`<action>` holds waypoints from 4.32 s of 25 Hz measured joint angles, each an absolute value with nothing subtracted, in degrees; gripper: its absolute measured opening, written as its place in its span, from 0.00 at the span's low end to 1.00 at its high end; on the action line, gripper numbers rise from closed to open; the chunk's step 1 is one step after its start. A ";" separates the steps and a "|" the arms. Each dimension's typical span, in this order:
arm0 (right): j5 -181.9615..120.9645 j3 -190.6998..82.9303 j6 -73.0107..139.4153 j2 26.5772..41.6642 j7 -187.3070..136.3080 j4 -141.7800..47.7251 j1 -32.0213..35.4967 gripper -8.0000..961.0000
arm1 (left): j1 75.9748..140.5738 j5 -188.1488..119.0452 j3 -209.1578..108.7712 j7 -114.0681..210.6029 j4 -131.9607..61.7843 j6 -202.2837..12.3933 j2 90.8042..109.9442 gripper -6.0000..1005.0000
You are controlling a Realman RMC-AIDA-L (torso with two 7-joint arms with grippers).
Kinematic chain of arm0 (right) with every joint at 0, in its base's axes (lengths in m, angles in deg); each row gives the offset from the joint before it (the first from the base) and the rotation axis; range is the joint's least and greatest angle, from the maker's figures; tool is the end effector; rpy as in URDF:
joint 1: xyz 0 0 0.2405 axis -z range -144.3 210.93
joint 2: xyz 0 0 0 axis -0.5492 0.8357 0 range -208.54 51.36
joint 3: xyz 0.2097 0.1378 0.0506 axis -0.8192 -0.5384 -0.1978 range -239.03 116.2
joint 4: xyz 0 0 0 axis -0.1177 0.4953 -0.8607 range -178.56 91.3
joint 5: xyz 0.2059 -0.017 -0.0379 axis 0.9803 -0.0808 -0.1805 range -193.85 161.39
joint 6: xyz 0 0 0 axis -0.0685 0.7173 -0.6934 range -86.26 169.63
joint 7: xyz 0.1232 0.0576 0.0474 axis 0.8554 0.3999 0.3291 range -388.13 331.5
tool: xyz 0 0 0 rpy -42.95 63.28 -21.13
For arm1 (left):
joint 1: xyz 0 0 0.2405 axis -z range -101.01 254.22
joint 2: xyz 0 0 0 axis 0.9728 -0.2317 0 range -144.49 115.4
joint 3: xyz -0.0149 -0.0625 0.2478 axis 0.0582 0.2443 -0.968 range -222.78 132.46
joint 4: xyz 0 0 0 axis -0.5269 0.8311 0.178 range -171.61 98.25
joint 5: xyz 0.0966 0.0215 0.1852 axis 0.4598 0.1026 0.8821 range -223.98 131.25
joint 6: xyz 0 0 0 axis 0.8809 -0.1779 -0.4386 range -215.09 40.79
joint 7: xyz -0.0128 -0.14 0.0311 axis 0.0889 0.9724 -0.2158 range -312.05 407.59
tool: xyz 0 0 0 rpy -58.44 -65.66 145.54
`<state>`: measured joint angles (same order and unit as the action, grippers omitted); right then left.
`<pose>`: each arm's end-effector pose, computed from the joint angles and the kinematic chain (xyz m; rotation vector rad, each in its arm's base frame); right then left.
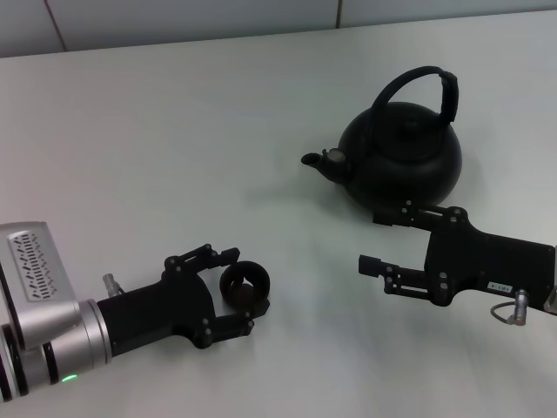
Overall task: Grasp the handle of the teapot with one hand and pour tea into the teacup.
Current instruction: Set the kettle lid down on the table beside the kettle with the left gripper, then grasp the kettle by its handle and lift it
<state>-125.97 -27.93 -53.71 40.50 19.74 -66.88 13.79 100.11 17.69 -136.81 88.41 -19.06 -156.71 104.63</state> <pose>0.3101 0.2487 -0.0220 -2.5801 0.3904 0.8889 -0.2809 0.2656 -0.1057 -2.7424 -0.2746 -0.6494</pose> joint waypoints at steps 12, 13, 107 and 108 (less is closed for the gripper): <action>-126.09 -27.85 -53.67 40.50 19.67 -66.76 14.05 0.74 | 98.75 17.99 -136.83 91.96 -16.76 -158.13 104.35 0.81; -126.10 -27.84 -53.67 40.50 19.67 -66.70 14.07 0.74 | 98.75 17.99 -136.83 91.96 -16.76 -158.13 104.35 0.82; -121.93 -64.85 -29.21 40.83 8.55 -52.41 5.76 0.74 | 90.35 51.72 -109.57 113.07 7.89 -182.31 99.75 0.81; -121.92 -64.94 -29.21 40.81 8.55 -52.41 5.76 0.74 | 90.42 51.72 -109.55 113.07 7.88 -182.24 99.77 0.81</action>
